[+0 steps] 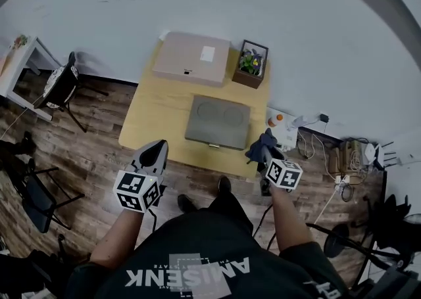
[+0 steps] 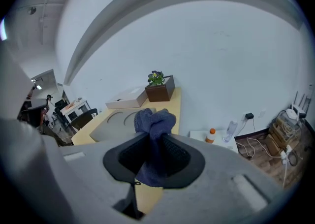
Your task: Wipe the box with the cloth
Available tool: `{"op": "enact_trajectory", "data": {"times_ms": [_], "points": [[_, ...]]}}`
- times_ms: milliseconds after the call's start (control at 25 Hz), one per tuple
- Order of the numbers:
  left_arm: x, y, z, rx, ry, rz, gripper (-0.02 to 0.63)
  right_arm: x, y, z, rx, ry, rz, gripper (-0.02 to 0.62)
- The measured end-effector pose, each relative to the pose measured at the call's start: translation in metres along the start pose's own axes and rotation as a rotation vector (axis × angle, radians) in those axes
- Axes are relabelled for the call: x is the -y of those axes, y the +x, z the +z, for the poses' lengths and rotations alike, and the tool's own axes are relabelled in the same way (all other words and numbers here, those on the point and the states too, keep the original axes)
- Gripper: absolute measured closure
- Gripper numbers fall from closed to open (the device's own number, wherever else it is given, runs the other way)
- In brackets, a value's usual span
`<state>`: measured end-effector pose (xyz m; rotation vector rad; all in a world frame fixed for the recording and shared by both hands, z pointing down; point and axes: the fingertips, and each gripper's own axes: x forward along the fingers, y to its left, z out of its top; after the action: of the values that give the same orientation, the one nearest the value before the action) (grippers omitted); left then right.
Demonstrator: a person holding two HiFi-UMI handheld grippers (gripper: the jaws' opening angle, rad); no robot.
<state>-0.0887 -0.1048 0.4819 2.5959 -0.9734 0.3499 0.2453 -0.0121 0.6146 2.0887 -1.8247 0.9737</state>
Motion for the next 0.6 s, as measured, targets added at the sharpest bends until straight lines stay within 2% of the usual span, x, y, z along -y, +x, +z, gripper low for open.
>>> {"op": "enact_trajectory", "data": {"times_ms": [160, 400, 600], "points": [[0.003, 0.000, 0.007, 0.024, -0.005, 0.045, 0.604, -0.006, 0.018, 0.036, 0.024, -0.048, 0.062, 0.517], [0.001, -0.006, 0.021, 0.060, -0.017, 0.170, 0.604, -0.011, 0.065, 0.086, 0.010, -0.157, 0.155, 0.517], [-0.003, -0.012, 0.030, 0.084, -0.064, 0.282, 0.604, -0.019, 0.105, 0.115, -0.017, -0.237, 0.221, 0.517]]}}
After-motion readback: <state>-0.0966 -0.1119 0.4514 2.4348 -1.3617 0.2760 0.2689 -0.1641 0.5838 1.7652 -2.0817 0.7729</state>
